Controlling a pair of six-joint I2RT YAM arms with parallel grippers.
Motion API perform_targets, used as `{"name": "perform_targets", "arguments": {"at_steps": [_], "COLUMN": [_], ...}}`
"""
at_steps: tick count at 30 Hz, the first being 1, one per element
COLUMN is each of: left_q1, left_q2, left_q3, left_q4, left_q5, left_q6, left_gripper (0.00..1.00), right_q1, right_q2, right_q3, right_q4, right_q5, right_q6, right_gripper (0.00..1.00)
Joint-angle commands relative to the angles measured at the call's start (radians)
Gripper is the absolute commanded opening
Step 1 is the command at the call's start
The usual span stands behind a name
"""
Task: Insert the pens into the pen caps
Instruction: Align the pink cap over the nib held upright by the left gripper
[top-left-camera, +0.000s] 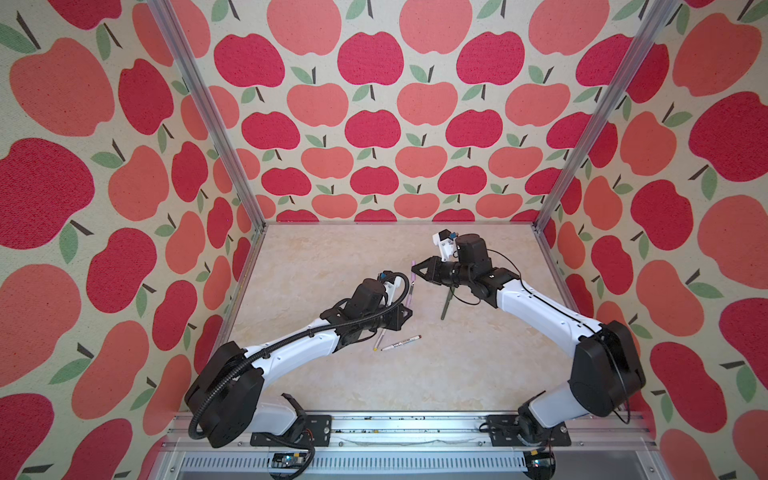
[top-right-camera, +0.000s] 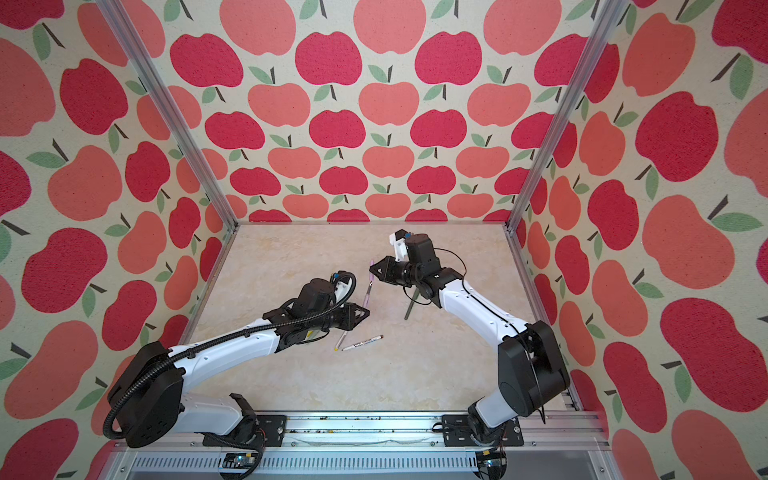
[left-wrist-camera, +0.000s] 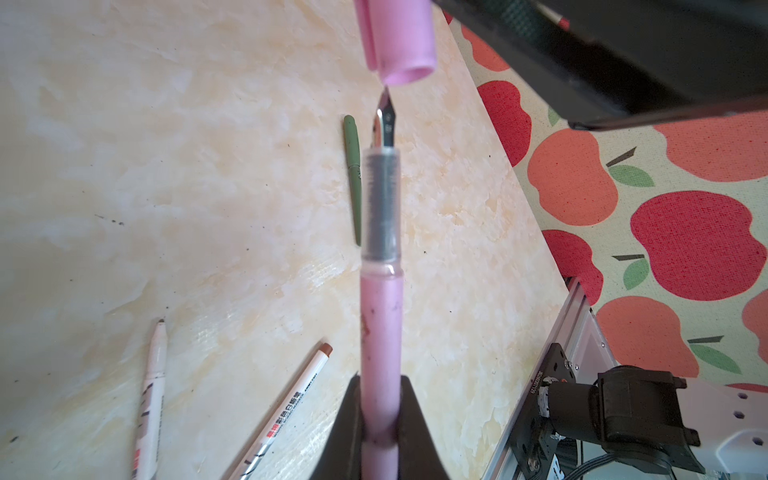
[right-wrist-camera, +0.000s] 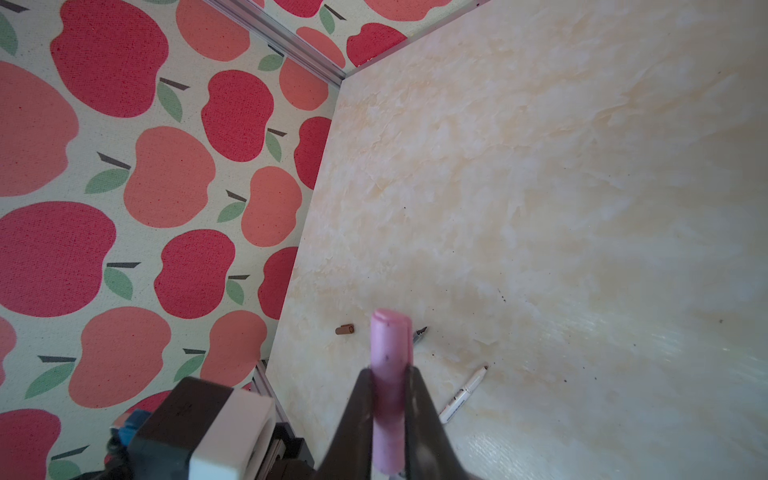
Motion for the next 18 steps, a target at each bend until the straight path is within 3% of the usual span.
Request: {"name": "perform_targets", "arguments": {"at_steps": [1, 18], "left_q1": [0.005, 0.004], "left_q2": [-0.014, -0.022], "left_q3": [-0.009, -0.004], "left_q4": [0.001, -0.003], "left_q5": [-0.014, -0.013], "left_q6": [-0.004, -0.003], "left_gripper": [0.00, 0.00], "right_q1": [-0.005, 0.000], "right_q2": [-0.034, 0.002], "right_q3": [0.018, -0.005], "right_q4": [-0.023, 0.005], "right_q5": [0.020, 0.028], "right_q6": [-0.031, -0.035], "right_gripper": [0.16, 0.16]}}
